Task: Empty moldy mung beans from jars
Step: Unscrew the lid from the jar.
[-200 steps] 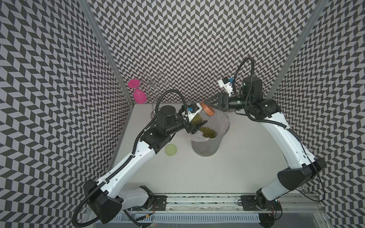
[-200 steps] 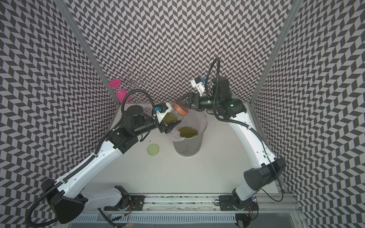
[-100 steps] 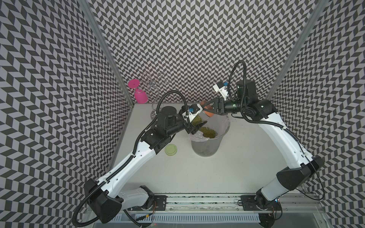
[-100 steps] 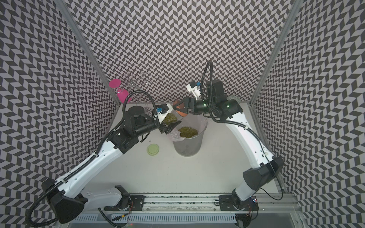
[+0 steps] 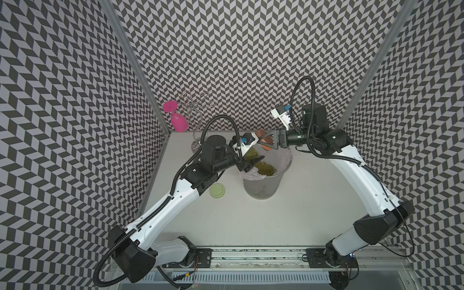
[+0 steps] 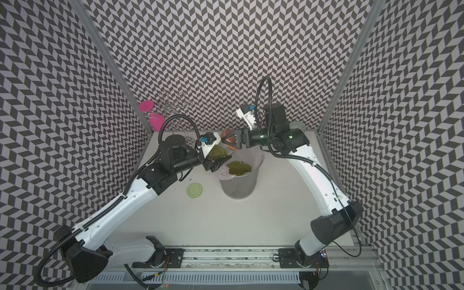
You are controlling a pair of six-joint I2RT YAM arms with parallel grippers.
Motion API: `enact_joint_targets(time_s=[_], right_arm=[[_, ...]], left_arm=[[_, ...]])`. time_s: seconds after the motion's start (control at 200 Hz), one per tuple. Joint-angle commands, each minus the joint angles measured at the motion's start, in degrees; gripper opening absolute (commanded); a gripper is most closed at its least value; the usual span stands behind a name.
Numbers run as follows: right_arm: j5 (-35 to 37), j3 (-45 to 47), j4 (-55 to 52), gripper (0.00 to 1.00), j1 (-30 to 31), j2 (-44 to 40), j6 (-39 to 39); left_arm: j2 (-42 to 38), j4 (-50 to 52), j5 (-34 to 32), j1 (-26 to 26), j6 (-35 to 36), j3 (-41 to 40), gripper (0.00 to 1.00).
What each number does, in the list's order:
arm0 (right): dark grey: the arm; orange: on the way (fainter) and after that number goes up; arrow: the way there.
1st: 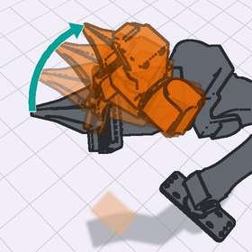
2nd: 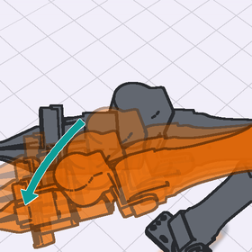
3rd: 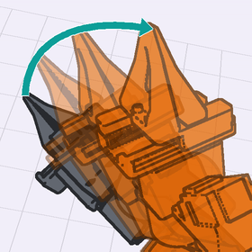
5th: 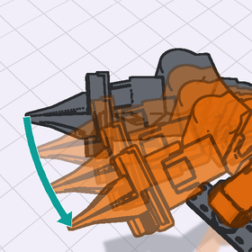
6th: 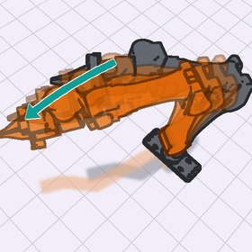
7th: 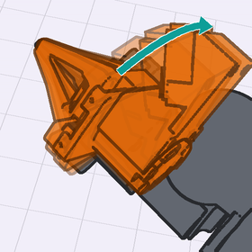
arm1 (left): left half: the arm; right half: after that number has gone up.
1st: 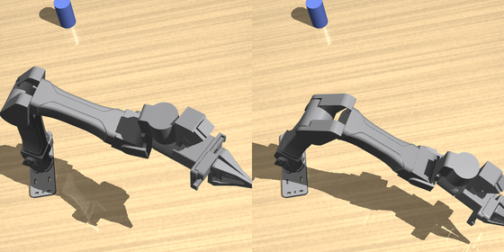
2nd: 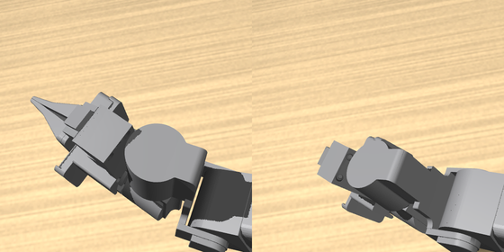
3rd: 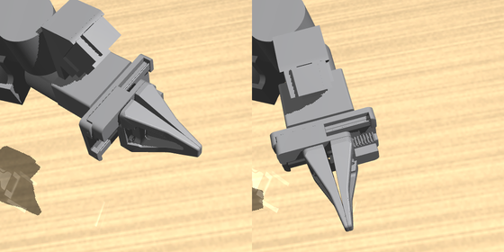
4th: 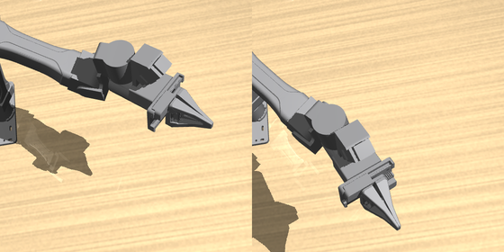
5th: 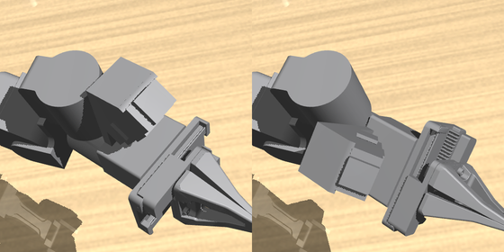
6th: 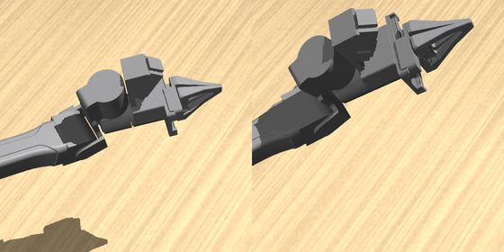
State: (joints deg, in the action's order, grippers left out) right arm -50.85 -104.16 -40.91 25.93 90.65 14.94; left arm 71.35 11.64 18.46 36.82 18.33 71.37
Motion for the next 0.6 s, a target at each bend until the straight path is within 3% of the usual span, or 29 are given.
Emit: enact_joint_targets(time_s=[0.0,0.421,0.596], right_arm=[[-6.4,0.6,2.4,0.42,0.7,-0.9,-10.7],[-25.4,-4.9,-0.6,0.41,-2.3,2.6,-25.5],[-28.8,-7.2,-3.8,0.42,-3.4,3.3,-29.3]], left_arm=[[-0.5,-2.0,2.8,-0.3,-2.3,4.4,0.07],[-1.0,-0.1,14.1,-4.0,-5.8,6.5,0.07],[-1.2,0.1,16.6,-4.4,-6.2,6.8,0.07]])
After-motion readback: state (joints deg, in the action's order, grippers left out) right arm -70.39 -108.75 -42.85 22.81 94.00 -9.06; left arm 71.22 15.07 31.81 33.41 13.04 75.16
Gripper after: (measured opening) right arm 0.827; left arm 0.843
